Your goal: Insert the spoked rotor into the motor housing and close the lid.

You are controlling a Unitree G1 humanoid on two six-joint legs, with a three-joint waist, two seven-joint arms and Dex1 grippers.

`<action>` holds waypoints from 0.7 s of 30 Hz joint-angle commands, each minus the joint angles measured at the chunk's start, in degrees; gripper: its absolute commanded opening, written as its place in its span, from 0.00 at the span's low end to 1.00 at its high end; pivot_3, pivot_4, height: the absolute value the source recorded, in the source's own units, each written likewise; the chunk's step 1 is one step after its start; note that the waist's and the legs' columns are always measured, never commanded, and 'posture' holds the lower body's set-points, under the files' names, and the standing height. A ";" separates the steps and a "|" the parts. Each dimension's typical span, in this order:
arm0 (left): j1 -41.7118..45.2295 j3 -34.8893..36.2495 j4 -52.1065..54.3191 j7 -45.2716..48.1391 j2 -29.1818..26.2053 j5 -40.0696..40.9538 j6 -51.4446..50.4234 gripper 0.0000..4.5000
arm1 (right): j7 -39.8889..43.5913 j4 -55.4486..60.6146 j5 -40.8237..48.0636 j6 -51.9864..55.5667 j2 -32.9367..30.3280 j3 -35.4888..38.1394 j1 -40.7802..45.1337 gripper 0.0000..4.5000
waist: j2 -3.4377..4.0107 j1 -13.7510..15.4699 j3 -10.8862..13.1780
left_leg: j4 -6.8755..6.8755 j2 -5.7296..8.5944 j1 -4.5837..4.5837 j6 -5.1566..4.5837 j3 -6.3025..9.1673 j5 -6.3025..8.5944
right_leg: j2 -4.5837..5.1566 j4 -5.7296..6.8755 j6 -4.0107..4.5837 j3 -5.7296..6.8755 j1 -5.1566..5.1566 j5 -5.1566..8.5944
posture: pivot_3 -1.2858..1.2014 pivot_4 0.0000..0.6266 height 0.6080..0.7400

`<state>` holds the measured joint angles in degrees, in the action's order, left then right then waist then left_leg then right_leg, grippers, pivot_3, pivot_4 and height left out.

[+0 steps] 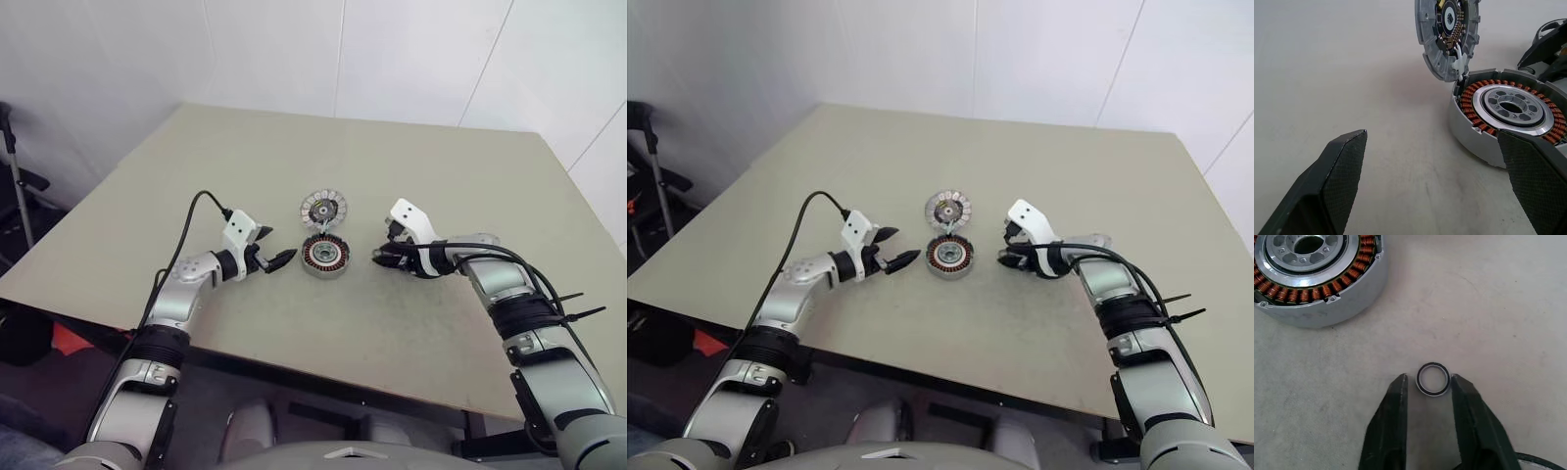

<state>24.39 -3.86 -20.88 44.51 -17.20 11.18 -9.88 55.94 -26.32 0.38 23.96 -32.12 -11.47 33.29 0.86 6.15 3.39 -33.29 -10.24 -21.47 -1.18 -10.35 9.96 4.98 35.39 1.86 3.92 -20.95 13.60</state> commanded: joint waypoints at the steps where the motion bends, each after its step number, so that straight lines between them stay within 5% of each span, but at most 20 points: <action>1: 0.97 0.74 1.71 -0.04 -0.44 0.35 0.42 1.00 | -1.50 -2.96 -1.57 -0.17 -0.51 -0.31 -0.26 0.15 | 0.00 0.00 0.00 | 0.00 0.00 0.01 0.00 0.00 0.00 | 0.00 0.00 0.00 0.00 0.01 0.00 | 0.52 0.00 1.00; 21: 1.43 0.49 1.14 0.09 -0.60 0.04 0.66 1.00 | -0.88 8.08 0.91 1.13 -2.70 2.17 2.65 0.15 | 0.00 -0.18 0.01 | 0.12 0.00 -0.43 0.01 -0.01 -0.01 | -0.02 -0.01 0.01 -0.02 -0.48 -0.01 | 0.52 0.00 1.00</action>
<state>24.45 -3.87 -20.91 44.55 -17.51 11.06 -9.87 54.83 -21.32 0.30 25.04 -33.89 -11.03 34.39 0.86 5.96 3.39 -33.15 -10.23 -21.97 -1.17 -10.36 9.95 4.95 35.38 1.87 3.91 -21.52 13.60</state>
